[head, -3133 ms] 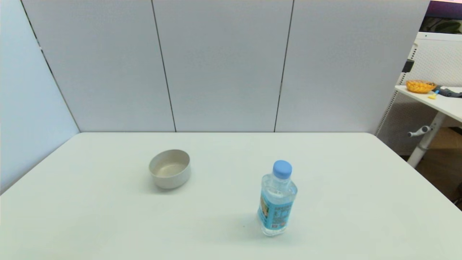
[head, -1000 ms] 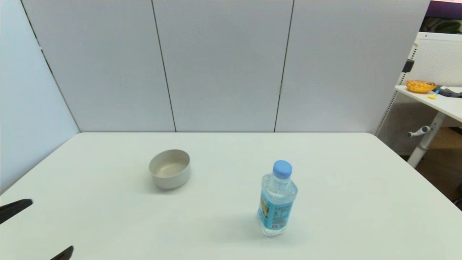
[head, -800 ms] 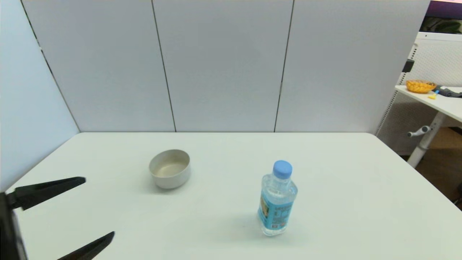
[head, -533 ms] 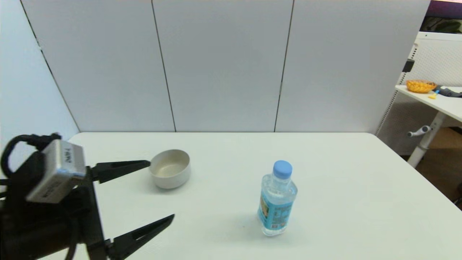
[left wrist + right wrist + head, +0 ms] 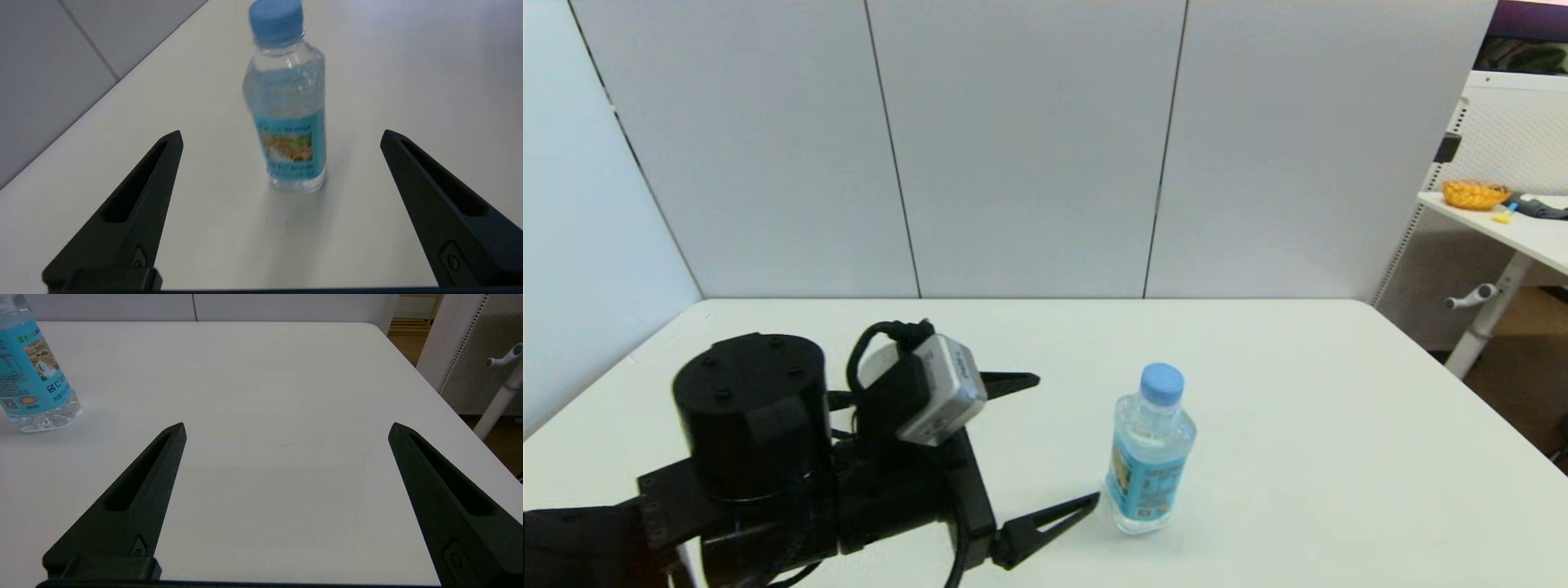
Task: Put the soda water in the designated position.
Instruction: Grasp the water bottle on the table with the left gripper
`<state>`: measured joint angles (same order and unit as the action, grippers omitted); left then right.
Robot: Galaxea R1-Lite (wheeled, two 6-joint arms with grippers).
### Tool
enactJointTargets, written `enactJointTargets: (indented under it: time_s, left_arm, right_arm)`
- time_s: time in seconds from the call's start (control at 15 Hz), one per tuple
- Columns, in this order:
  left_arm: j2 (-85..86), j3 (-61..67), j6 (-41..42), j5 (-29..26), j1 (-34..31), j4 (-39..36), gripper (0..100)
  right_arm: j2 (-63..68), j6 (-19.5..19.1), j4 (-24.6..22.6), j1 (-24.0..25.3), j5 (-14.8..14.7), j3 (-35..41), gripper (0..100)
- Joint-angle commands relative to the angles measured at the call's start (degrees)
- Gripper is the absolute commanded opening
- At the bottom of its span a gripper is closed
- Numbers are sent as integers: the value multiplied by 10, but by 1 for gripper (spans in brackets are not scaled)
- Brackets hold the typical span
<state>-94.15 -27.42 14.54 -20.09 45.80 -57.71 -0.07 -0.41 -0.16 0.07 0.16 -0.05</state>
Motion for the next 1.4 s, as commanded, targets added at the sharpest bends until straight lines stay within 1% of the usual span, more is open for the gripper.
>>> enactJointTargets:
  time_s: [0.07,0.33,0.53,0.73,1.0,1.4]
  left_arm:
    - [-88,-38,-19,-1,39,-28,100]
    - [-131,-55,-33,-1,68,-62,100]
    - [-153,-55,-43,-1,69,-112,100]
    - [-167,-55,-52,0,67,-144,100]
    - [-172,-59,-55,1,54,-144,100]
    - [-214,-107,-55,1,41,-144,100]
  right_arm:
    - [1,0,0,0,0,0,100]
    - [1,0,0,0,0,0,100]
    - [1,0,0,0,0,0,100]
    - [1,0,0,0,0,0,100]
    - [1,0,0,0,0,0,100]
    - [1,0,0,0,0,0,100]
